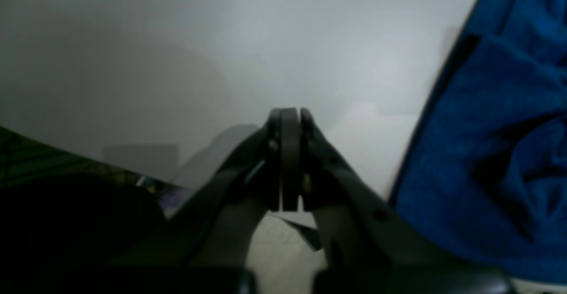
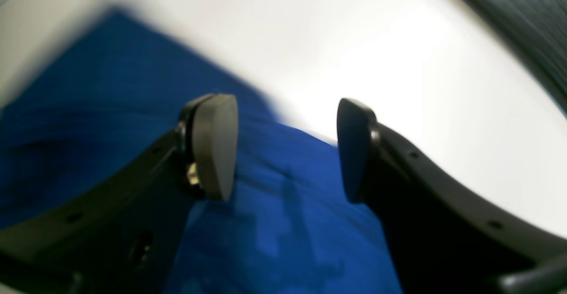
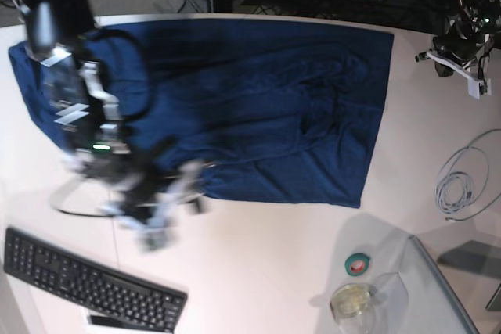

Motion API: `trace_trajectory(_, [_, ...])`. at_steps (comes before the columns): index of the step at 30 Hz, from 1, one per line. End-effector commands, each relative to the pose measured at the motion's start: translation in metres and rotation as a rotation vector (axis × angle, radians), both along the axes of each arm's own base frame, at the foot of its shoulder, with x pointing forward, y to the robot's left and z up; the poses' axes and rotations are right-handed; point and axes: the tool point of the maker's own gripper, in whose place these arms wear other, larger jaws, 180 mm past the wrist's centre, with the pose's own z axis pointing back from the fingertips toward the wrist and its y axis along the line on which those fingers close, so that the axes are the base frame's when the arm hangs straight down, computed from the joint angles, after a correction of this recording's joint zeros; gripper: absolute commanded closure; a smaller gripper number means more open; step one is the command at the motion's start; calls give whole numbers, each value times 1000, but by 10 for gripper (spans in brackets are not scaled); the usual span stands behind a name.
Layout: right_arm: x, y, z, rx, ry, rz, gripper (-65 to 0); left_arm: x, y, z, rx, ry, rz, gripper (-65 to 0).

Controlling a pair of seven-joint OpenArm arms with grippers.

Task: Layout the t-shirt on the table in an organized manner, then fold the t-shirt properly
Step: 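Grasp the shirt edge near the table rim with both grippers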

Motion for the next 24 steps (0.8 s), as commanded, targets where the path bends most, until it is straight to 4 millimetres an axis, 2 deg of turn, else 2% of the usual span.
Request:
trace_trajectory(1, [0, -16, 11, 12, -26, -23, -326, 13, -9, 11, 16, -38, -61, 0])
trace_trajectory(2, [-8, -45, 2, -23, 15, -75, -326, 18, -28, 10, 9, -35, -126, 0])
trace_trajectory(3, [-18, -66, -10, -63, 71, -105, -326, 25, -56, 7, -13, -35, -200, 0])
trace_trajectory(4, [-27, -79, -18, -99, 108, -114, -326, 30, -76, 7, -26, -42, -253, 0])
trace_trajectory(7, [-54, -104, -44, -214, 167, -106, -327, 43, -126, 9, -76, -71, -355, 0])
trace_trajectory(10, [-66, -125, -65, -375, 159, -105, -329, 52, -153, 3, -130, -85, -369, 0])
trace_trajectory(13, [-75, -130, -87, -476, 191, -101, -329, 58, -157, -10, -171, -66, -351, 0])
trace_trajectory(16, [-79, -132, -103, -542, 195, -89, -327, 55, -156, -30, -211, -24, -323, 0])
trace_trajectory(21, [-80, -129, -114, -527, 196, -81, -324, 52, -158, -36, -227, -39, -311, 0])
trace_trajectory(22, [-80, -130, -117, -527, 202, -83, -309, 51, -157, -36, -226, -36, -311, 0])
trace_trajectory(24, [-78, -134, -124, -530, 226, -91, -237, 45, -155, -39, -225, -23, -309, 0])
